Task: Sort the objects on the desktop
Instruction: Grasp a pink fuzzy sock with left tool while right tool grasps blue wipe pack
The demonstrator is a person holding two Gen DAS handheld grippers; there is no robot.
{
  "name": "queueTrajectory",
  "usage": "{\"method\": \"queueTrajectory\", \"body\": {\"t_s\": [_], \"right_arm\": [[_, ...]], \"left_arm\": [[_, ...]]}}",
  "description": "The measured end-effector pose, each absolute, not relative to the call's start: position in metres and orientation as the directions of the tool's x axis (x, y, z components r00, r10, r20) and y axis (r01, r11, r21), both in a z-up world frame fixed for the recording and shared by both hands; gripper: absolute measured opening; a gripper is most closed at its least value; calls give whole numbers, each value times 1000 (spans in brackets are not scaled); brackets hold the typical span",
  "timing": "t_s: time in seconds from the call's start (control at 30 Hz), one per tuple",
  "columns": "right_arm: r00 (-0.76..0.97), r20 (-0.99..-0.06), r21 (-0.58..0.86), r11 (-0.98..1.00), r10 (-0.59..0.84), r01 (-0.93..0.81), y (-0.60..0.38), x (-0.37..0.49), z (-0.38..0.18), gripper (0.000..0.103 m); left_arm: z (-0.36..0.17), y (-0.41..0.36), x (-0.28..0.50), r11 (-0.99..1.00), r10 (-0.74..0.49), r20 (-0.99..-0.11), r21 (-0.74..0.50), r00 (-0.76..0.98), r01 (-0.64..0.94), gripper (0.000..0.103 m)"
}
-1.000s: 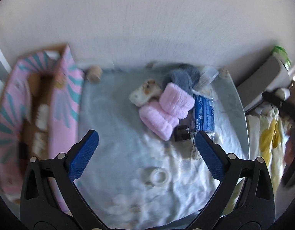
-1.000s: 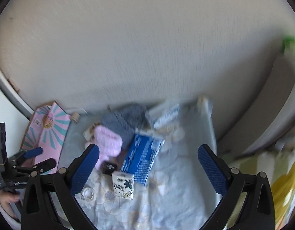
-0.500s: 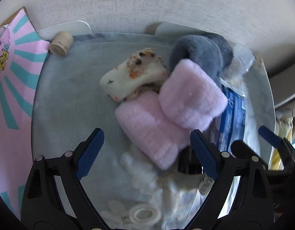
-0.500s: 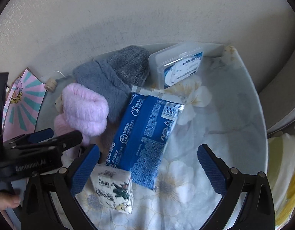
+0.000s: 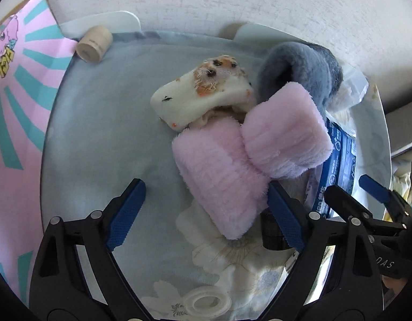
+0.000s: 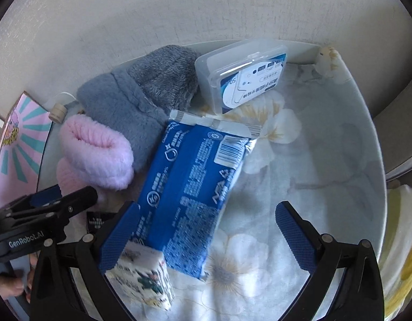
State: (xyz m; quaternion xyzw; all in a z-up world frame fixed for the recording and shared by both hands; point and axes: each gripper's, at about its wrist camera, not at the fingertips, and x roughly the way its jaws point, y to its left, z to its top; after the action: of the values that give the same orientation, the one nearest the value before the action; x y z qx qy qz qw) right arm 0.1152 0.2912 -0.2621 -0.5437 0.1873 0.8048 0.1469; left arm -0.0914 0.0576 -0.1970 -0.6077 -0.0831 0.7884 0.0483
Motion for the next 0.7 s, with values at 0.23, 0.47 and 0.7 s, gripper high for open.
{"method": "queueTrajectory", "body": {"t_s": [0.23,0.47,0.7], "right_arm": [[-347,-935,109,-877,69,-468,287,111,-269,95],[-361,-926,63,-901,108,-430,280,116,-257,63],[-390,-916,96,-890,97,-446,288,140,-235,62]], "left_arm": [[-181,60,-86,-976,213,-941,-218,-265,-10,47],[-158,55,-74,-977,212,-931,-213,-296,-30,24],[-121,45,-57,-975,221,-919,-213,-325,-61,21]]}}
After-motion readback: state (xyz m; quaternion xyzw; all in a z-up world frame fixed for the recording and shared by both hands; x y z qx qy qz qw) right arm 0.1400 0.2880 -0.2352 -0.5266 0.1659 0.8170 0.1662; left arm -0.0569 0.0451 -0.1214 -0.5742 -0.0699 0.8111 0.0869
